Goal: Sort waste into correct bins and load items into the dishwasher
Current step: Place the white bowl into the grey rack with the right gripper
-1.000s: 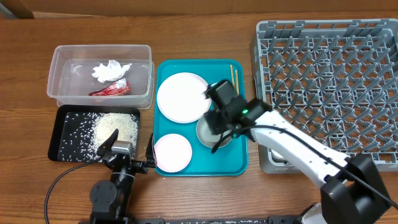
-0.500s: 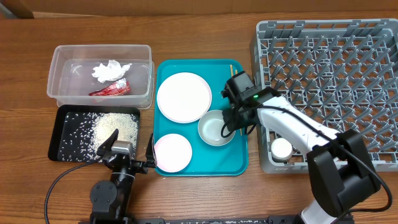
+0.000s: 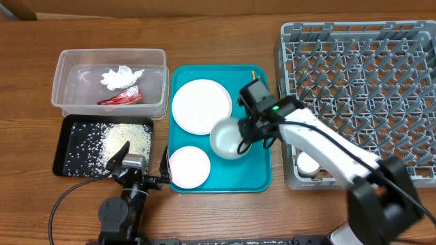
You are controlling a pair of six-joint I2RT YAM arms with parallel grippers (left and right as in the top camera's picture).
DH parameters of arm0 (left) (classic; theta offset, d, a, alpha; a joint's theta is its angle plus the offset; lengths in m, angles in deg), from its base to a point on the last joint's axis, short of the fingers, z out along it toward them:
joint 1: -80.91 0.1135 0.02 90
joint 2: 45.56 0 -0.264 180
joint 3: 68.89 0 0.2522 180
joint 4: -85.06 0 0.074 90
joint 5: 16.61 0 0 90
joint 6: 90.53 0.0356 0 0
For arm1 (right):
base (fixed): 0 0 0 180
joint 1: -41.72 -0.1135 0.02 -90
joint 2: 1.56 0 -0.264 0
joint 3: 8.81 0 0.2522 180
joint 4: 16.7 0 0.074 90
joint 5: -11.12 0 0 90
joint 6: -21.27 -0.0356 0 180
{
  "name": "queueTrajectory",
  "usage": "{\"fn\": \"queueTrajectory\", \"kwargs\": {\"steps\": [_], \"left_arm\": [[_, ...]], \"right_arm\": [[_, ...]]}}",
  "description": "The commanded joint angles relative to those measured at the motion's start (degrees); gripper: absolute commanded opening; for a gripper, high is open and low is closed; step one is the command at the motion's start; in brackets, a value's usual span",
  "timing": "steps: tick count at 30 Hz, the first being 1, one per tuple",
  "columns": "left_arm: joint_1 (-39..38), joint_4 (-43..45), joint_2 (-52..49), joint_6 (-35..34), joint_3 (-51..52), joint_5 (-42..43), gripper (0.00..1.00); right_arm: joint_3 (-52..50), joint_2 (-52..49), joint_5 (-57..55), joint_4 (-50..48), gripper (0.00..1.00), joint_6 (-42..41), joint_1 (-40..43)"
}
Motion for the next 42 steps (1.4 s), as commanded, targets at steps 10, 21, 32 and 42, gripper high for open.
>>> {"fn": "queueTrajectory", "kwargs": {"steps": [10, 21, 32, 42], "left_arm": [[0.3, 0.3, 0.6, -0.3, 0.5, 0.8, 1.00], [0.3, 0.3, 0.6, -0.3, 0.5, 0.8, 1.00], [0.3, 0.3, 0.6, -0.3, 0.5, 0.8, 1.00], [0.3, 0.3, 0.6, -0.3, 0.5, 0.8, 1.00]], "right_arm": [[6.9, 19.3, -68.5, 8.3, 0.04, -20.9, 4.8], [6.4, 9.4, -71.4, 10.9, 0.04, -22.6, 21.0], [6.4, -3.7, -66.4, 11.0, 0.04, -22.6, 27.7], [6.4, -6.3, -66.4, 13.0, 0.04, -22.6, 20.7]]}}
